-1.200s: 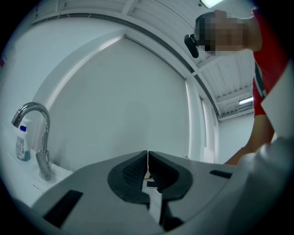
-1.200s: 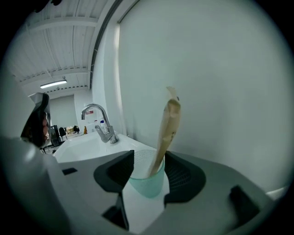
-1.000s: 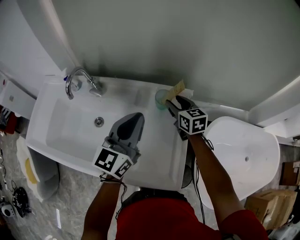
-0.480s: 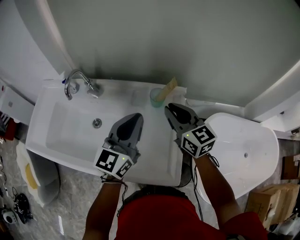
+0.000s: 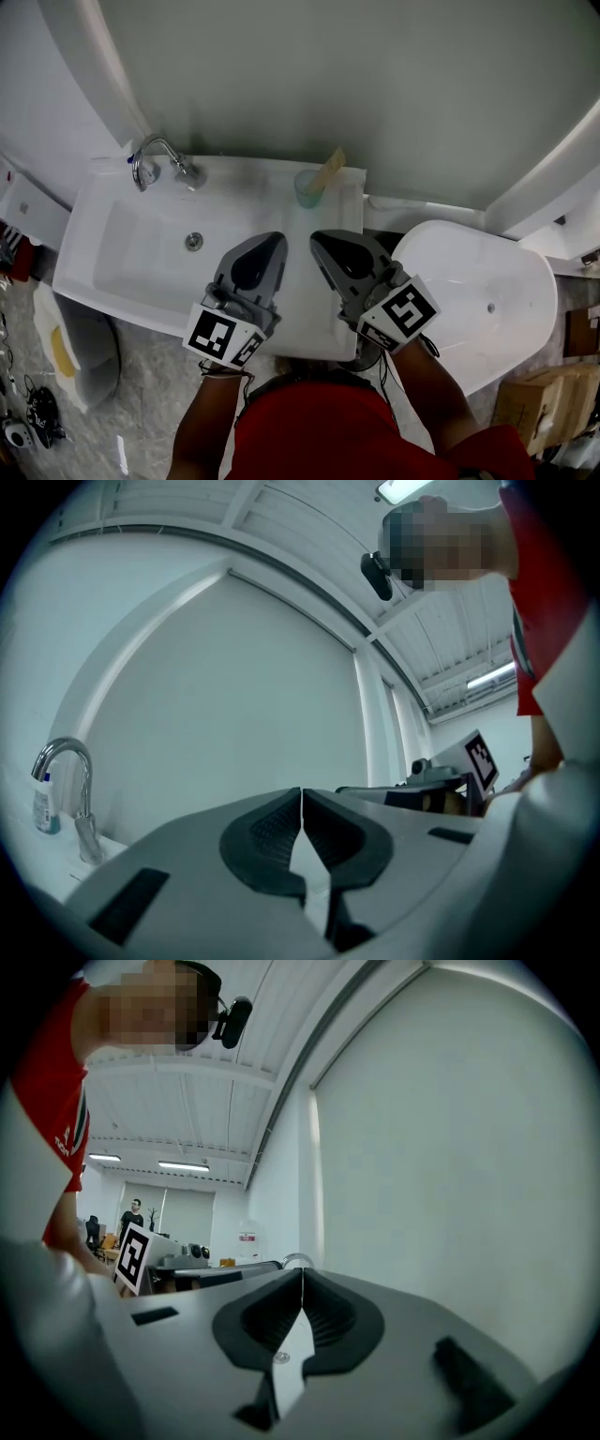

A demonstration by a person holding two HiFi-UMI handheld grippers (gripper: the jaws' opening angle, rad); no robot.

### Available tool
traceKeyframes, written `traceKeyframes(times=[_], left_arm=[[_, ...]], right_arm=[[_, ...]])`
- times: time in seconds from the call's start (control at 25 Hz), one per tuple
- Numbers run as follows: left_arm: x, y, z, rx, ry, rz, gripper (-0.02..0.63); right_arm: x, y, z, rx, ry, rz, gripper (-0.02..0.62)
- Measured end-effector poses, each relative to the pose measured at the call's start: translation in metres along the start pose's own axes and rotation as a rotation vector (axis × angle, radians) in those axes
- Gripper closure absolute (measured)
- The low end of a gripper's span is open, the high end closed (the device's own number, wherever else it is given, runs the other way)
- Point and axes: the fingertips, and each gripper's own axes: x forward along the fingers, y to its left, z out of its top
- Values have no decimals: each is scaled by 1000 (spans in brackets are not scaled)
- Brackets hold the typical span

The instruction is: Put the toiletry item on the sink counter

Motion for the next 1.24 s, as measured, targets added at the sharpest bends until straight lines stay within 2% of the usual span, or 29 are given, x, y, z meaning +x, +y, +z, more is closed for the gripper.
traceKeyframes(times=[0.6, 1.24], left_arm=[[-10, -28, 4, 7, -16, 0, 583], [-16, -37, 3, 16, -5, -8, 584]], right_arm=[[-23, 12, -2, 3, -1, -10, 568], [-31, 15, -4, 6, 9, -13, 568]])
